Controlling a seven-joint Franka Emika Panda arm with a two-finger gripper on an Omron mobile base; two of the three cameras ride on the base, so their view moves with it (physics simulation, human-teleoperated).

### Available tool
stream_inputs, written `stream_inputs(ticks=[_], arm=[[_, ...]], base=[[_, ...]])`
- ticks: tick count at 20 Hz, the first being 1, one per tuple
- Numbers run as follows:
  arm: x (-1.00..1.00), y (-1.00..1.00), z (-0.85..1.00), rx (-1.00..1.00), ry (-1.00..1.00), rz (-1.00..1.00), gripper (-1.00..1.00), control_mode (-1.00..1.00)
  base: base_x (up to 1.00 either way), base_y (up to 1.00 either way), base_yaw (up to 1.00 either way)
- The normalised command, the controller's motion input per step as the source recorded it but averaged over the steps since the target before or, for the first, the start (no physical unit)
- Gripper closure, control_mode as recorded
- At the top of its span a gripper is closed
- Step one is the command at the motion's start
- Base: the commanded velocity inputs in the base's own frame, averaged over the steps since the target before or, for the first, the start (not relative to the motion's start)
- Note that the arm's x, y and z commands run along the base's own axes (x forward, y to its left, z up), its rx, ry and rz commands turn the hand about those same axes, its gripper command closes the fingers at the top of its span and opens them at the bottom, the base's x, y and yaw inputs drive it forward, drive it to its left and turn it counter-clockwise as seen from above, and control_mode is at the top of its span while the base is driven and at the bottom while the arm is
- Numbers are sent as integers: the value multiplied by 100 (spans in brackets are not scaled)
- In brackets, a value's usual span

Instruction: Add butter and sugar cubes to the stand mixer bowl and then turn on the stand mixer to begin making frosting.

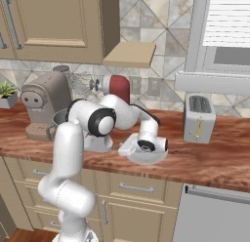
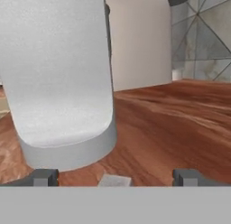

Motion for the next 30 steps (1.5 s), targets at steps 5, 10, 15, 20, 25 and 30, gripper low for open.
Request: stream_inputs(ticks=[5,10,15,20,25,30], arm=[[28,0,-6,0,0,-2,-100,-100],[3,-3,-30,-2,0,-1,-100,-100],[-2,-24,-39,-5,0,-2,-100,-100],[-30,-45,-48,-9,0,-3,-100,-100],[-37,-46,-63,-12,1,-5,100,-100],[-18,-15,-61,-8,3,-5,100,-100]], base=[[0,0,0],[0,0,0],[0,0,0],[0,0,0],[0,0,0],[0,0,0]])
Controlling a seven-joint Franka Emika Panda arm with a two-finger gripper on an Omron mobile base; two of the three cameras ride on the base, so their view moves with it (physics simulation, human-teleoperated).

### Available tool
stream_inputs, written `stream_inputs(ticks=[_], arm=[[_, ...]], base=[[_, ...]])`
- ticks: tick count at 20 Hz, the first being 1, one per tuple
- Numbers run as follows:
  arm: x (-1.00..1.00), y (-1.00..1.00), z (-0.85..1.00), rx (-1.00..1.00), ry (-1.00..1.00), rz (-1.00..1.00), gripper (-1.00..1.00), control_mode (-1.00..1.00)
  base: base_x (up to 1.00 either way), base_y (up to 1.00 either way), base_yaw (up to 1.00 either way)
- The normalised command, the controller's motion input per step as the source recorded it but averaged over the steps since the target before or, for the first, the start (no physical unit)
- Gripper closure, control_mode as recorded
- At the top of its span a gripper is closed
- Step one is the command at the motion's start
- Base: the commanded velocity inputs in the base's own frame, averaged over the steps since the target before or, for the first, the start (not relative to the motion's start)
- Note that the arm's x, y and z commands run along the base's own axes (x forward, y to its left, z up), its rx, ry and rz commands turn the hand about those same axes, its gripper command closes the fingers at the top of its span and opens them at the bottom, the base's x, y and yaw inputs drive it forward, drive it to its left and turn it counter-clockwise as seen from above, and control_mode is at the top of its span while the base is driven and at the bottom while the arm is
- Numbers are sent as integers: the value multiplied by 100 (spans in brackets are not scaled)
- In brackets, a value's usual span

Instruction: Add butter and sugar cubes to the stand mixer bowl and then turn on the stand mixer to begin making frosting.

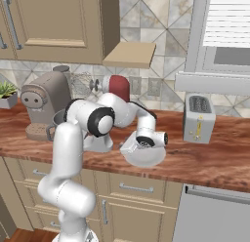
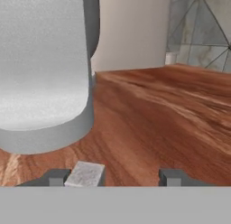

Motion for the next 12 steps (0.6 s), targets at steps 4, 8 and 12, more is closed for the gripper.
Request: stream_inputs(ticks=[4,8,12], arm=[[-30,0,-57,-5,4,-3,100,-100],[-41,9,-49,-3,5,-4,100,-100],[-56,0,1,0,0,-3,100,-100]], base=[[0,0,0],[0,0,0],[0,0,0]])
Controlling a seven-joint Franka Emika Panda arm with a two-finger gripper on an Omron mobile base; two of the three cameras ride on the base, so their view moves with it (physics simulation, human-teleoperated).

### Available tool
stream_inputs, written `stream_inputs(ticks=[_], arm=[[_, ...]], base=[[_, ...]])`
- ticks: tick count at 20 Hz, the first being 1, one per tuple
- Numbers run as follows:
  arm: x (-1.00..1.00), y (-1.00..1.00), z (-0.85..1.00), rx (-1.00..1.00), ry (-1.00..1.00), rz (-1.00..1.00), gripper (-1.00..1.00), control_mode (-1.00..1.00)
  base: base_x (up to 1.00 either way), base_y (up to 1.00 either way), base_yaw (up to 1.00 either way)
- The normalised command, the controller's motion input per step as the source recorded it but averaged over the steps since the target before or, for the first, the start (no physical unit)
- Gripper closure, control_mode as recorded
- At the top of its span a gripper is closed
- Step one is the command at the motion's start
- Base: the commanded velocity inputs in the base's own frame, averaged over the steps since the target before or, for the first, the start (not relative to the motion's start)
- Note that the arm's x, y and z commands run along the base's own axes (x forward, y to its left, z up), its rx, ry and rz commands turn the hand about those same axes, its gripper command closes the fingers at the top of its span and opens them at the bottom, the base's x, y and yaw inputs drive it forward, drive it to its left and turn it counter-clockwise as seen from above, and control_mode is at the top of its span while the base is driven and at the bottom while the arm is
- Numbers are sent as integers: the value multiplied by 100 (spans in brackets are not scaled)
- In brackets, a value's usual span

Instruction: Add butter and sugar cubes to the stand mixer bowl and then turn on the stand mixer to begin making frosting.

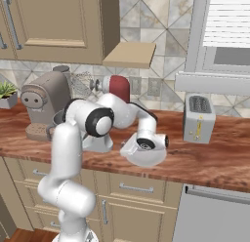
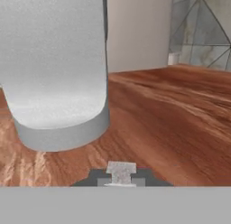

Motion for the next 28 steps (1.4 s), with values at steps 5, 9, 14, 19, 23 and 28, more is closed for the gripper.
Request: stream_inputs(ticks=[5,9,14,19,23,28], arm=[[-93,0,70,1,-4,-2,100,-100],[-86,0,100,0,-7,-4,100,-100],[-82,0,100,0,-5,-5,100,-100],[-99,9,100,-5,0,-10,100,-100],[-100,42,100,-11,0,-7,100,-100],[-92,84,100,-20,0,-1,100,-100]], base=[[0,0,0],[0,0,0],[0,0,0],[0,0,0],[0,0,0],[0,0,0]])
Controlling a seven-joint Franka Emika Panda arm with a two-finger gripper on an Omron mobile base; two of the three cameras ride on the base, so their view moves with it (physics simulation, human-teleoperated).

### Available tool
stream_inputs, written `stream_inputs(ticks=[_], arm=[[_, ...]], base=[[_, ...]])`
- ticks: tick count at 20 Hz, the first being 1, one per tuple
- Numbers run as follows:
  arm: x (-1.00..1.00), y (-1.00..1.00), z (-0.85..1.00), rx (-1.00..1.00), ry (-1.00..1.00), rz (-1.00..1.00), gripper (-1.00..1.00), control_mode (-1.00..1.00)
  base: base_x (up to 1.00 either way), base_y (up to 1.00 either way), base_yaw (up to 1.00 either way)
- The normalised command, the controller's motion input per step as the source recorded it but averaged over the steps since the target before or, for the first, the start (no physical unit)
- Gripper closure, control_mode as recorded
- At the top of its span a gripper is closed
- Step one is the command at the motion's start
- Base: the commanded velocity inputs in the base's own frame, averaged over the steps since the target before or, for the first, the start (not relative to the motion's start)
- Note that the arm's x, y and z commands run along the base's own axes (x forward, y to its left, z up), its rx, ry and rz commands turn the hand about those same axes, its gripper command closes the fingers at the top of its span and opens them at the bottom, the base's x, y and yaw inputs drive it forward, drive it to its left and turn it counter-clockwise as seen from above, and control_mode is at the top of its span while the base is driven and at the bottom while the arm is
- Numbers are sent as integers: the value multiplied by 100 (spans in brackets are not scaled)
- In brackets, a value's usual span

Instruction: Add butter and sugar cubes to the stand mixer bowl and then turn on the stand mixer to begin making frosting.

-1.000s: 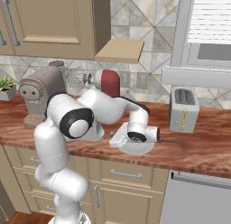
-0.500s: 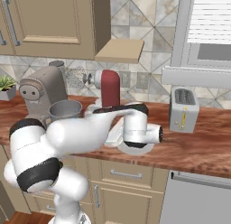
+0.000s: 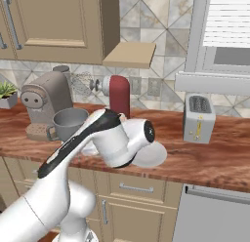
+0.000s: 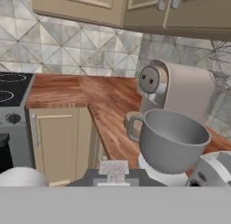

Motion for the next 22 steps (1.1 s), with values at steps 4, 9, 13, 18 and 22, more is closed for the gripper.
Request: stream_inputs(ticks=[4,9,13,18,22], arm=[[-58,100,89,-29,3,0,100,-100],[-15,100,63,-34,7,0,100,-100],[17,100,35,-34,15,0,100,-100],[53,71,13,-34,17,-1,100,-100],[72,31,0,-37,20,-7,100,-100]], base=[[0,0,0],[0,0,0],[0,0,0],[0,0,0],[0,0,0]])
